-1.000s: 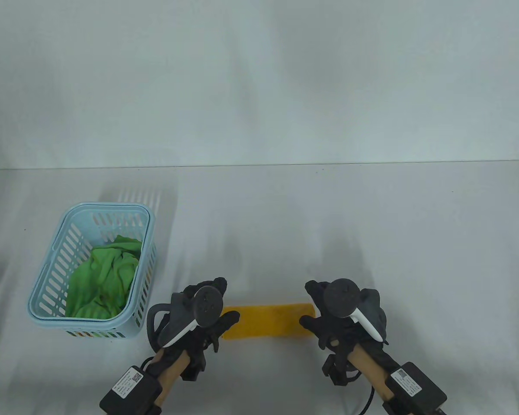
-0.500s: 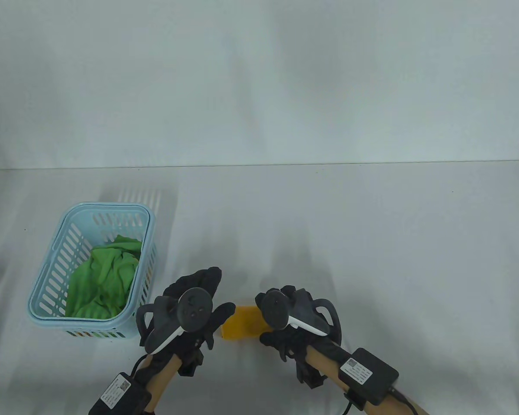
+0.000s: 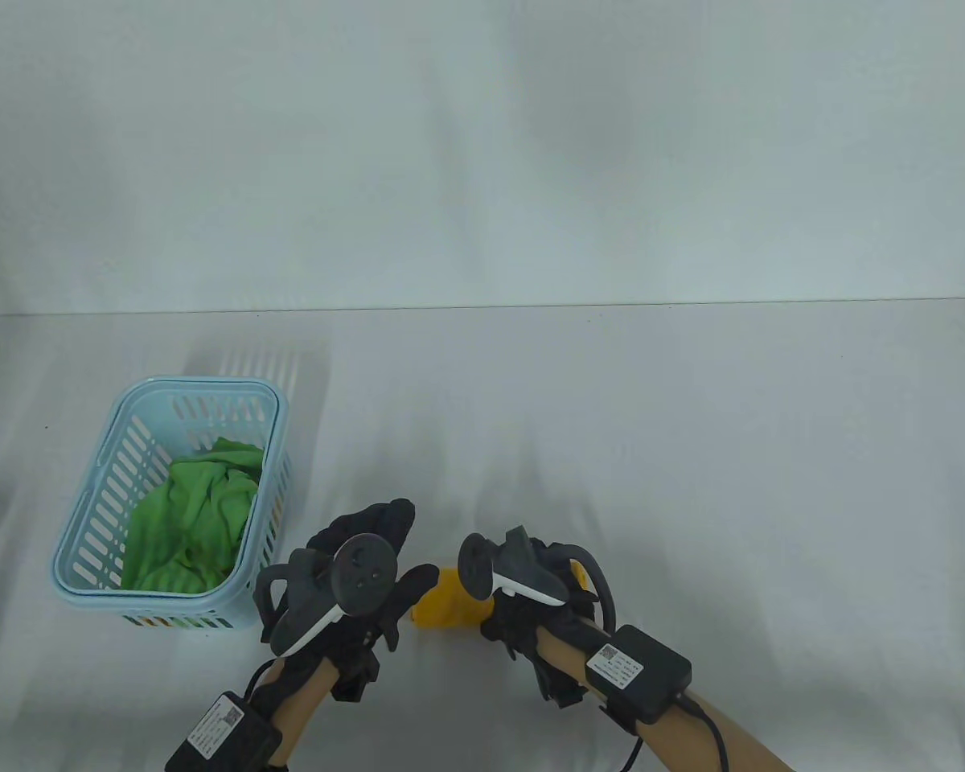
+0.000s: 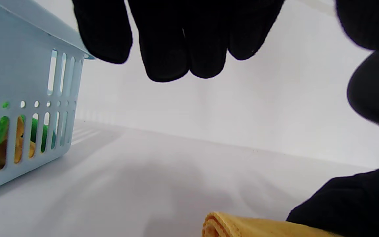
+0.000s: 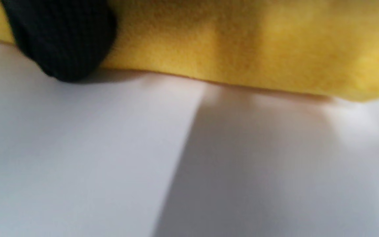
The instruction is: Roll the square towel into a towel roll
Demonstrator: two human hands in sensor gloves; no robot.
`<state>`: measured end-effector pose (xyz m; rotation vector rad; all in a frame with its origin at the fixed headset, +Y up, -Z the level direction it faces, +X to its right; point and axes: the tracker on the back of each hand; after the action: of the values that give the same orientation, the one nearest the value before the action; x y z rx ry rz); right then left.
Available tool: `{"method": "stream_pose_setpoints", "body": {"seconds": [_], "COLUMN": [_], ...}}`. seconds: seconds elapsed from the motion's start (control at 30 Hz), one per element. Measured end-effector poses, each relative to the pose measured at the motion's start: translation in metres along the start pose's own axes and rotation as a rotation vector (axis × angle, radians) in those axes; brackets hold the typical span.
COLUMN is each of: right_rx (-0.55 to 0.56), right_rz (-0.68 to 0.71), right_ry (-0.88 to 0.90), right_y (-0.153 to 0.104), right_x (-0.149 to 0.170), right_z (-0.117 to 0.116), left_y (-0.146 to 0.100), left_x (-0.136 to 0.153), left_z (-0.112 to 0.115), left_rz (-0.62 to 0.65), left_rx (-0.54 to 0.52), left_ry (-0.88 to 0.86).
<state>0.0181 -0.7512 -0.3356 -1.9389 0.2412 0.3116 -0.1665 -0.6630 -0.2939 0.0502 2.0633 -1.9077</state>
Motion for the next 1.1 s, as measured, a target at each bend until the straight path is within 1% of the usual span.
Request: {"method": "stream_pose_setpoints", "body": {"seconds": [0.2, 0.4, 0.57, 0.63, 0.7, 0.77, 0.87, 0.93, 1.0, 1.1], "right_rx": [-0.085, -0.102, -0.057, -0.017, 0.047, 0.124, 0.200, 0.249, 0.283, 0.316], "right_rz": [-0.005, -0.005, -0.010, -0.021, -0.041, -0.067, -0.114, -0.177, -0.248, -0.362], "right_ry": [0.072, 0.108, 0.154, 0.178, 0.187, 0.186, 0.164, 0.133, 0.115, 0.121], "right_y": [0.011, 0.014, 0.008, 0.002, -0.007, -0.019, -0.030, -0.035, -0.037, -0.035], "right_x": [0.002, 0.003, 0.009, 0.014, 0.021, 0.032, 0.052, 0.075, 0.099, 0.140], "right_z": [0.004, 0.004, 0.009, 0.017, 0.031, 0.051, 0.074, 0.091, 0.103, 0.112], "left_y": [0.001, 0.002, 0.000, 0.000, 0.000, -0.001, -0.001, -0.001, -0.001, -0.001], "left_x": [0.000, 0.000, 0.001, 0.002, 0.003, 0.003, 0.004, 0.004, 0.004, 0.004], "left_z": [0.001, 0.001, -0.001, -0.002, -0.002, -0.003, -0.004, -0.004, -0.005, -0.002], "left_rz": [-0.002, -0.005, -0.012, -0.011, -0.007, -0.006, -0.003, -0.002, -0.001, 0.002], "left_rx": [0.014, 0.015, 0.000, -0.003, -0.006, -0.017, -0.025, -0.028, -0.031, -0.023], "left_ry": [0.002, -0.002, -0.007, -0.008, -0.007, -0.004, 0.004, 0.006, 0.004, 0.009]}}
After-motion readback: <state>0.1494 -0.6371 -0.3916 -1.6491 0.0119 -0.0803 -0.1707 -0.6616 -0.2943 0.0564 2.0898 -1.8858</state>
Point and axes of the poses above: the tracker on the back of each hand, its own x axis roughly to the little-finger side, its own y axis roughly from the wrist to the fingertips, z = x × y, and after that the axes turned 5 degrees about z, right-handed
